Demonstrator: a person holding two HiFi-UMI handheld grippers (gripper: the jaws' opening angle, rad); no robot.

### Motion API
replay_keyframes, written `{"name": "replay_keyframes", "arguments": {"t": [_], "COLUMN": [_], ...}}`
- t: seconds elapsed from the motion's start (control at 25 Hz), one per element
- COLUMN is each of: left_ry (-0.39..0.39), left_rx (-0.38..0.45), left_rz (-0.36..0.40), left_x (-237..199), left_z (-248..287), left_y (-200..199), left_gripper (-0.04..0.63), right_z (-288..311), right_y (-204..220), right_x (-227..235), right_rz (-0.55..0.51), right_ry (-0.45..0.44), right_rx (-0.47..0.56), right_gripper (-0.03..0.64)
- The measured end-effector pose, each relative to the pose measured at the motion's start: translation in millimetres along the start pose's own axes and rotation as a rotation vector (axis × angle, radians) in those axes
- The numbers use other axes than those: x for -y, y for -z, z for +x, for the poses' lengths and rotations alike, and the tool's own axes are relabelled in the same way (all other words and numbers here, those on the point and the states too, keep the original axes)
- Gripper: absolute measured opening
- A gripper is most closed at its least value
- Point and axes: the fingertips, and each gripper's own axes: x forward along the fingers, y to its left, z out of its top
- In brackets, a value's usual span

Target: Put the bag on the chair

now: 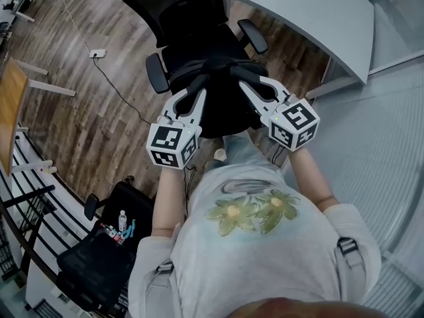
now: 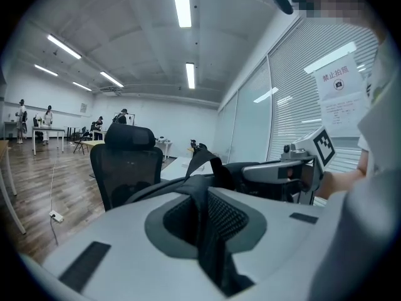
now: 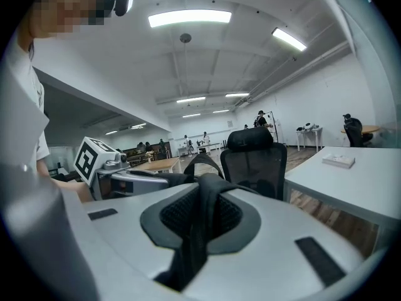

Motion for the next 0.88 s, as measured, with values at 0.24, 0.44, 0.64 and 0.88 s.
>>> {"name": "replay_keyframes", "arguments": {"t": [0.24,0.44,0.64,0.88], "left_ry": [-0.002,-0.009,-0.008,-0.018], "left_rx": [-0.013,-0.023,-0.029,-0.003], "left_rz": [-0.016,-0.027,-0.02,-0.015], "left_x": [-29.2,-48.1,-72.0,-101.7], "left_z": [26.6,42.8,65.1,97.5], "left_y": [-22.5,-22.2,-34.4,-64.3], "left_gripper": [0.057,0.057,0.057,0.057], "right_z": [33.3,54.1,80.0,112.8], "right_y": [-21.6,-20.3,-30.8,-58.5], "right_x": [25.9,39.9,61.0,91.6], "right_rz": [0.002,0.014,0.02,0.008], "right_ry": [-0.015,-0.025,-0.027,-0.042], "right_rx": [-0.017,-0.037,-0.034,-0.035], "right_gripper": [0.046,0.046,0.046,0.046]}}
